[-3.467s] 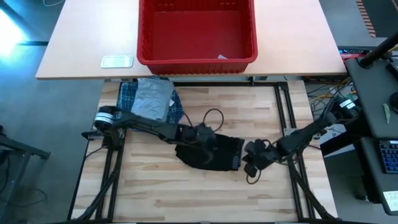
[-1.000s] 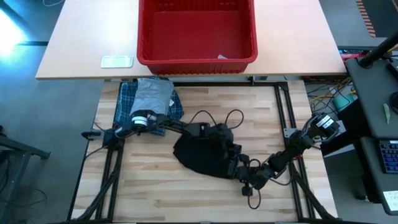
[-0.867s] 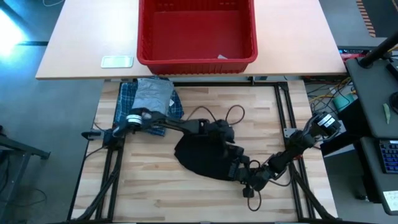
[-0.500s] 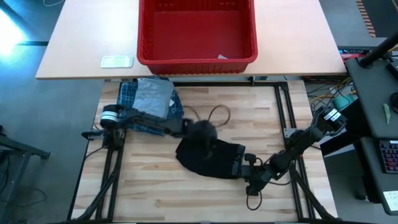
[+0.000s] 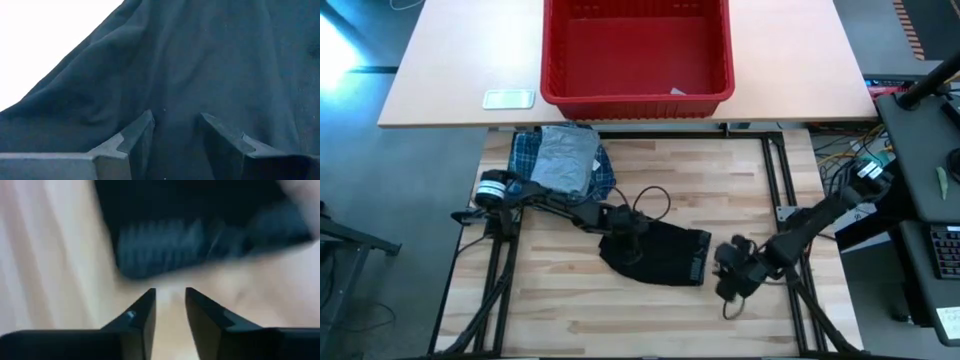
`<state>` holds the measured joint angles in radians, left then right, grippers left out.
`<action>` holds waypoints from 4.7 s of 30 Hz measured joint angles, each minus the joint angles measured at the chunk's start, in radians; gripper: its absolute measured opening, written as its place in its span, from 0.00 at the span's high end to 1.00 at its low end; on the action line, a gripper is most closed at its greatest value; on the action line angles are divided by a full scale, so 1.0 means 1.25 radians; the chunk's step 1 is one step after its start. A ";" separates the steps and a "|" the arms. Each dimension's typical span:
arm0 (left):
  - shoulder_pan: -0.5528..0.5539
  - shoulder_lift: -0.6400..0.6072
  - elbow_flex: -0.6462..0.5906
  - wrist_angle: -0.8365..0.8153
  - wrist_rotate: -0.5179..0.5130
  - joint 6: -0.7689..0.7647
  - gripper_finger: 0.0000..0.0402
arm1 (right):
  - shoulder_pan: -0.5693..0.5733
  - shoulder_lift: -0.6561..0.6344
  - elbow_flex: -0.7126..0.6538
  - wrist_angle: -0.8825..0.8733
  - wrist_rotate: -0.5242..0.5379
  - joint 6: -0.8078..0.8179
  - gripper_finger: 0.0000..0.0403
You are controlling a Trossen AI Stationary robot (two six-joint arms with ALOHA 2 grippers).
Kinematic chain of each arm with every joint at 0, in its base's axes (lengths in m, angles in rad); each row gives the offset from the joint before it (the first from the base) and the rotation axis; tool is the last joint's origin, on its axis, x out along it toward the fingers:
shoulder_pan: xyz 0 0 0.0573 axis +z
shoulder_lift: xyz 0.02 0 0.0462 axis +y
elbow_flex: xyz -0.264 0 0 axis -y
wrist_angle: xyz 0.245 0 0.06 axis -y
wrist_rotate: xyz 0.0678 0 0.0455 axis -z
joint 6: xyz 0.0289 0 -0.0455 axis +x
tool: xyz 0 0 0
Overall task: Fold Laundry from Bin
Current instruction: Fold the black underwear
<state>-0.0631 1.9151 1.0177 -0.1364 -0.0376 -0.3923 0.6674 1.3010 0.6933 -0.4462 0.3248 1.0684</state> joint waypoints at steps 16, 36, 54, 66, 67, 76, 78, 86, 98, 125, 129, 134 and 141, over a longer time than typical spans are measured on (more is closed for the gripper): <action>-0.007 -0.053 0.041 -0.171 -0.023 -0.021 0.62 | -0.099 0.207 -0.048 0.296 -0.006 -0.268 0.77; -0.003 -0.280 -0.182 -0.238 -0.090 0.008 0.62 | -0.132 0.019 0.011 -0.006 -0.005 0.776 0.43; -0.008 -0.433 -0.266 -0.079 -0.101 0.011 0.62 | -0.202 0.240 0.079 0.089 -0.078 0.759 0.47; -0.008 -0.252 -0.321 0.167 -0.124 0.072 0.62 | -0.205 0.234 0.085 0.047 -0.061 0.718 0.95; -0.007 -0.236 -0.316 0.156 -0.135 0.074 0.62 | -0.205 0.234 0.085 0.047 -0.061 0.715 0.95; -0.008 -0.329 -0.281 -0.199 -0.191 0.032 0.62 | -0.205 0.233 0.086 0.032 -0.064 0.707 0.96; -0.006 -0.379 -0.291 -0.244 -0.199 0.024 0.62 | -0.205 0.232 0.085 0.025 -0.065 0.700 0.96; -0.014 -0.500 -0.319 -0.214 -0.166 -0.008 0.62 | -0.205 0.206 0.084 -0.007 -0.072 0.663 0.97; -0.014 -0.405 -0.318 0.057 -0.061 -0.009 0.62 | -0.234 0.124 0.085 -0.147 -0.140 0.596 0.97; 0.059 -0.093 -0.031 -0.116 -0.220 0.161 0.62 | -0.193 0.117 0.121 -0.165 -0.175 0.449 0.50; 0.079 -0.116 -0.053 -0.163 -0.253 0.190 0.62 | -0.161 0.115 0.178 -0.220 -0.173 0.375 0.41; 0.095 -0.216 -0.107 -0.165 -0.195 0.216 0.62 | -0.144 0.114 0.268 -0.285 -0.110 0.215 0.37; 0.035 -0.349 -0.237 0.123 0.092 0.045 0.62 | -0.245 0.114 0.273 -0.212 -0.115 -0.009 0.39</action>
<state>-0.0199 1.4792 0.7213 0.0178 0.0772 -0.3354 0.3607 1.4437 1.0344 -0.7117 0.1816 1.0572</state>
